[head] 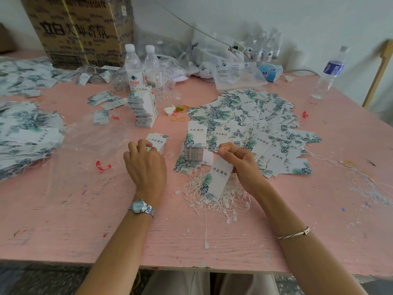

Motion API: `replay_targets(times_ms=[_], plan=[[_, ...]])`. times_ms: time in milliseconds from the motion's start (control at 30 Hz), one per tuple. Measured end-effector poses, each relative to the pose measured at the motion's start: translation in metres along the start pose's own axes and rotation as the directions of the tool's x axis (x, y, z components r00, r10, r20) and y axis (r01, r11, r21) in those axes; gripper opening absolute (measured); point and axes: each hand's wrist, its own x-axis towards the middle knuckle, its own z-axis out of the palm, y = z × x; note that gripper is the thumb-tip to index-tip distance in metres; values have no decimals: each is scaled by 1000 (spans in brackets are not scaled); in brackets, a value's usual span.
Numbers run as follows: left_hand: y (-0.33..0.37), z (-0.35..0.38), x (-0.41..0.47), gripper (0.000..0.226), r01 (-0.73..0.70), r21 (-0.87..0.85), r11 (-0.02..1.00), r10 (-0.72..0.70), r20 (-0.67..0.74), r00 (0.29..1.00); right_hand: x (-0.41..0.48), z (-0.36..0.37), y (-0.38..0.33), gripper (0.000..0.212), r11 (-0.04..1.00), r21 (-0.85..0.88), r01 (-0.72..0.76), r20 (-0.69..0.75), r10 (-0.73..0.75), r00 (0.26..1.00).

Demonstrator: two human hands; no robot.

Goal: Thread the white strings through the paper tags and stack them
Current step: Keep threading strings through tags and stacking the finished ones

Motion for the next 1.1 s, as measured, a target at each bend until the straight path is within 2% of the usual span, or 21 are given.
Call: replay_targets(times_ms=[100, 200, 267, 467, 800, 933, 1100], plan=[[-2, 1, 0, 20, -10, -51, 999, 8, -38, 999, 0, 0, 1, 13, 1000, 0, 0, 9, 0, 1000], [-2, 3, -1, 37, -12, -84, 996, 7, -56, 998, 0, 0, 0, 13, 1000, -11, -2, 2, 2, 1000], [-2, 5, -1, 41, -9, -71, 997, 7, -24, 1000, 1, -1, 0, 12, 1000, -12, -6, -4, 6, 1000], [-5, 6, -1, 29, -5, -58, 998, 5, 1, 1000, 0, -1, 0, 12, 1000, -24, -5, 8, 5, 1000], [-1, 3, 2, 15, -40, -134, 990, 26, -99, 995, -1, -3, -2, 13, 999, -5, -37, -24, 37, 999], [-1, -1, 5, 17, -48, -137, 989, 34, -100, 994, 0, -3, -2, 16, 999, 1, -44, -35, 44, 998], [-5, -2, 7, 20, -57, -183, 981, 26, -167, 986, 1, -2, -3, 16, 998, 18, -59, -49, 60, 997]])
